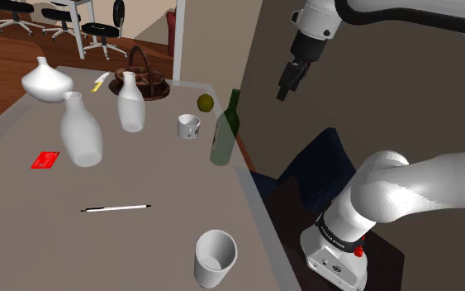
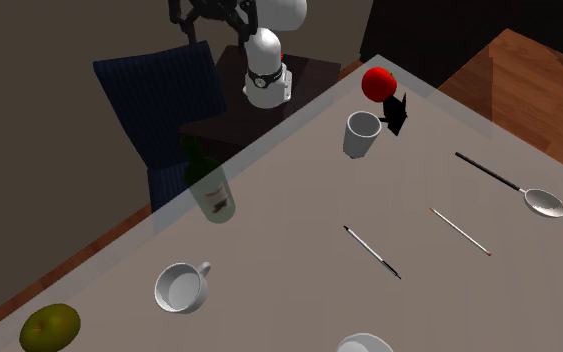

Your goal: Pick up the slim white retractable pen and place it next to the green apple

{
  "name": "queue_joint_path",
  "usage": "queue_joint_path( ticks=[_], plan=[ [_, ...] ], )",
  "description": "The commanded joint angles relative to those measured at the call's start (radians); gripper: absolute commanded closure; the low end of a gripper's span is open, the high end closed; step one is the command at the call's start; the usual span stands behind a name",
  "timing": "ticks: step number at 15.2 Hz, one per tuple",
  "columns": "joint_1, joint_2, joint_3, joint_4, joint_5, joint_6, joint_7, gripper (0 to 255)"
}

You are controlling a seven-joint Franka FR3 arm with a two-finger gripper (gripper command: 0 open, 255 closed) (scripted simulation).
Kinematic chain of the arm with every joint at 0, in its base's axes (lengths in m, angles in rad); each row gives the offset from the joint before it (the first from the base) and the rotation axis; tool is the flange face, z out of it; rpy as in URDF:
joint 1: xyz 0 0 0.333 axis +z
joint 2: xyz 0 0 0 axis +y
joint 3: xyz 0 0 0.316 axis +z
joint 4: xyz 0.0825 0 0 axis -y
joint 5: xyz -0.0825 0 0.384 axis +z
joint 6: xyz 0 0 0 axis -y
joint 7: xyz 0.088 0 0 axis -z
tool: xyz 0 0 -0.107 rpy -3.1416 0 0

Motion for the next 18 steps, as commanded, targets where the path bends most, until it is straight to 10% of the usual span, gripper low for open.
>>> queue_joint_path(
  ticks=[1, 18],
  plan=[
    [0.0, 0.0, 0.0, 0.0, 0.0, 0.0, 0.0, 0],
    [0.107, 0.468, 0.249, 0.048, -0.047, 0.406, 0.064, 0]
  ],
)
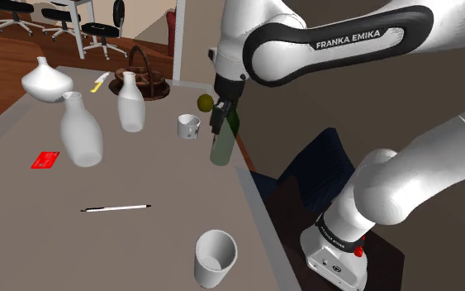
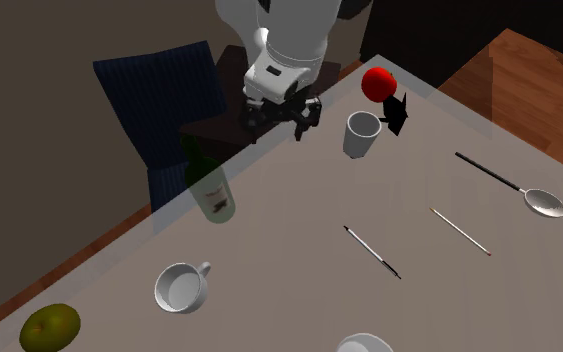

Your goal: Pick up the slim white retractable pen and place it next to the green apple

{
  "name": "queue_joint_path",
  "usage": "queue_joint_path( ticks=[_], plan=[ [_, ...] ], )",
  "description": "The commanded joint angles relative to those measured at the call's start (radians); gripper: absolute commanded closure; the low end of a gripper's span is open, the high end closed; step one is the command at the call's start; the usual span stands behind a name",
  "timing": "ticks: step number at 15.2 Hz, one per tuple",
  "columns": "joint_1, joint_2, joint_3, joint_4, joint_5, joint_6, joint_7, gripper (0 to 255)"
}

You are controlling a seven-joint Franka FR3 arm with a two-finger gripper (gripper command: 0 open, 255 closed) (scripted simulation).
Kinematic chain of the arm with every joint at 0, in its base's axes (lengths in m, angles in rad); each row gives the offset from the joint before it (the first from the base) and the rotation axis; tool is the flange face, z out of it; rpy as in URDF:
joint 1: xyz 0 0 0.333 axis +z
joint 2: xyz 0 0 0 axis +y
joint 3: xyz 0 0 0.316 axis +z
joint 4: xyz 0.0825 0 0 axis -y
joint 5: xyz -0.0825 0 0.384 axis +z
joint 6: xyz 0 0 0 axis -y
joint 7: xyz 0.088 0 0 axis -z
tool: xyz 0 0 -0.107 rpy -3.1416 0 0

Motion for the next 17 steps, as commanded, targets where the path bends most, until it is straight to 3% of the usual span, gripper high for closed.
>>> queue_joint_path(
  ticks=[1, 10, 17],
  plan=[
    [0.007, 0.067, 0.031, 0.024, -0.023, 0.038, 0.016, 0],
    [0.046, 0.381, 0.146, 0.16, -0.213, 0.158, 0.13, 0],
    [0.132, 0.639, 0.171, 0.312, -0.411, 0.183, 0.229, 0]
  ],
)
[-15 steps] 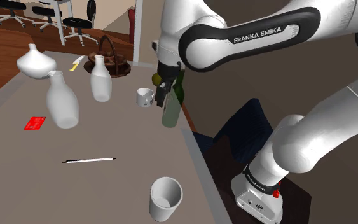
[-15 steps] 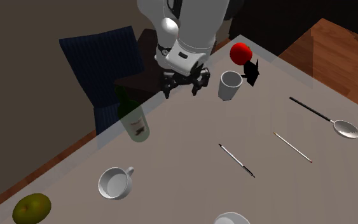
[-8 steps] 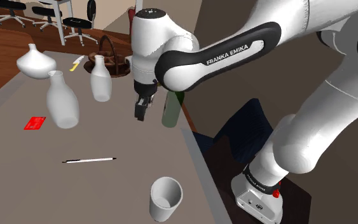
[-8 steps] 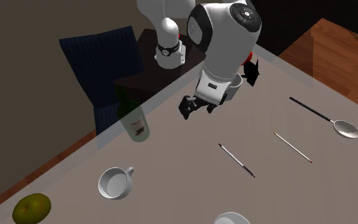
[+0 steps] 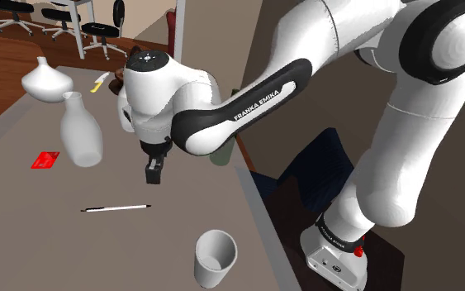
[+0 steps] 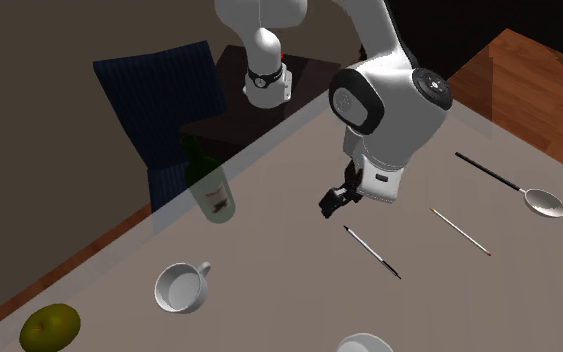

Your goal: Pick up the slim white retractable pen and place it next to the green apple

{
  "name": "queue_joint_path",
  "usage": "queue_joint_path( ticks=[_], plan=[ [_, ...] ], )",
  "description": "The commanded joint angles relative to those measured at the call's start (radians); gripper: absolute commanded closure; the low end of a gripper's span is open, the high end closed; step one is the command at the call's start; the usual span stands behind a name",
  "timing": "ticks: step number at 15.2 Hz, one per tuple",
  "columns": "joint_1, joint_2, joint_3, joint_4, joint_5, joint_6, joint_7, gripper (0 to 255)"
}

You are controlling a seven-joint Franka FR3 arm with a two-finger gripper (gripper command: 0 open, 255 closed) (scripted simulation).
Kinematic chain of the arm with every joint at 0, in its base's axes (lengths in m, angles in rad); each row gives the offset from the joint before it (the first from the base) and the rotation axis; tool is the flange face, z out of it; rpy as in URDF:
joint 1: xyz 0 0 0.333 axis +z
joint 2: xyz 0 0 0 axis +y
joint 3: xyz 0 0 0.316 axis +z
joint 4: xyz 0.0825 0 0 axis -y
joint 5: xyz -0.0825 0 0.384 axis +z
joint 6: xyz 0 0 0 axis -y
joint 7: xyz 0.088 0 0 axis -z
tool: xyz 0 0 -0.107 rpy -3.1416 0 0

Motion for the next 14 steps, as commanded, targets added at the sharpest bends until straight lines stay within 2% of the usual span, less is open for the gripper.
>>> queue_joint_path(
  ticks=[1, 8, 14],
  plan=[
    [0.033, 0.082, -0.001, 0.061, -0.059, -0.004, 0.023, 0],
    [0.167, 0.327, -0.028, 0.249, -0.213, -0.018, 0.063, 0],
    [0.18, 0.385, -0.054, 0.263, -0.252, 0.02, 0.081, 0]
  ],
)
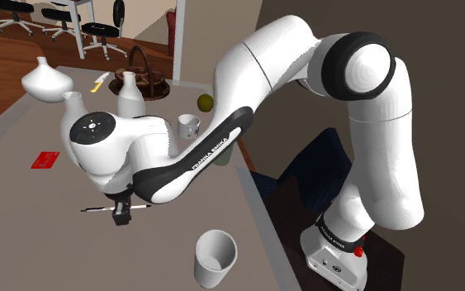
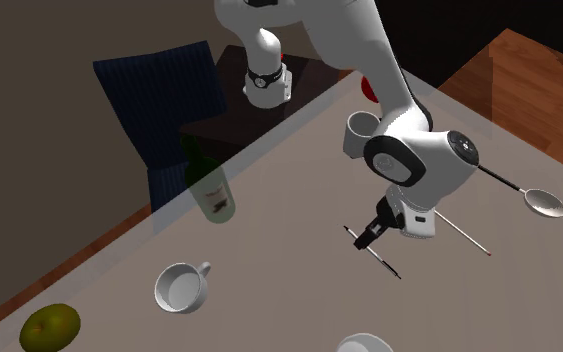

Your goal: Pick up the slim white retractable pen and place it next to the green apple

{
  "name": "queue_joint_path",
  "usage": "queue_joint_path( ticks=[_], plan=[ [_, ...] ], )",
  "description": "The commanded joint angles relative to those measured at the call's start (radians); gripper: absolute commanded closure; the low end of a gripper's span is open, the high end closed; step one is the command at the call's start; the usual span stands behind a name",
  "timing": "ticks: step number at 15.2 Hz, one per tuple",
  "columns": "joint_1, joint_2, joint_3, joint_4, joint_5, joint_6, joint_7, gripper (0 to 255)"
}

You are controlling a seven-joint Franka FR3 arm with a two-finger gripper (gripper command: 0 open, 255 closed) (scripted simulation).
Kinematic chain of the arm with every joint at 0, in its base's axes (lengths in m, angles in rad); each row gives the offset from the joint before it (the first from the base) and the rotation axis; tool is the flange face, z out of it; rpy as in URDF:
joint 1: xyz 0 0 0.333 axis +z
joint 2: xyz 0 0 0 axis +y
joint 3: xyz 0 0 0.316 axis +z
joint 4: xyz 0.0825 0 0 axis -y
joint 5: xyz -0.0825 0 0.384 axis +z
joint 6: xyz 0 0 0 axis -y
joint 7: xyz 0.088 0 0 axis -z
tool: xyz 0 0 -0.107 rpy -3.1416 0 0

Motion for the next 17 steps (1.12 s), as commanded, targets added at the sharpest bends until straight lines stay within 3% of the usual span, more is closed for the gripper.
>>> queue_joint_path(
  ticks=[1, 10, 11, 17],
  plan=[
    [0.0, 0.016, -0.01, -0.003, -0.014, 0.019, 0.007, 0],
    [0.002, 0.031, -0.017, -0.001, -0.024, 0.031, 0.012, 0],
    [0.002, 0.031, -0.017, -0.001, -0.024, 0.031, 0.012, 255],
    [0.001, 0.03, -0.017, -0.002, -0.024, 0.031, 0.012, 255]
  ],
)
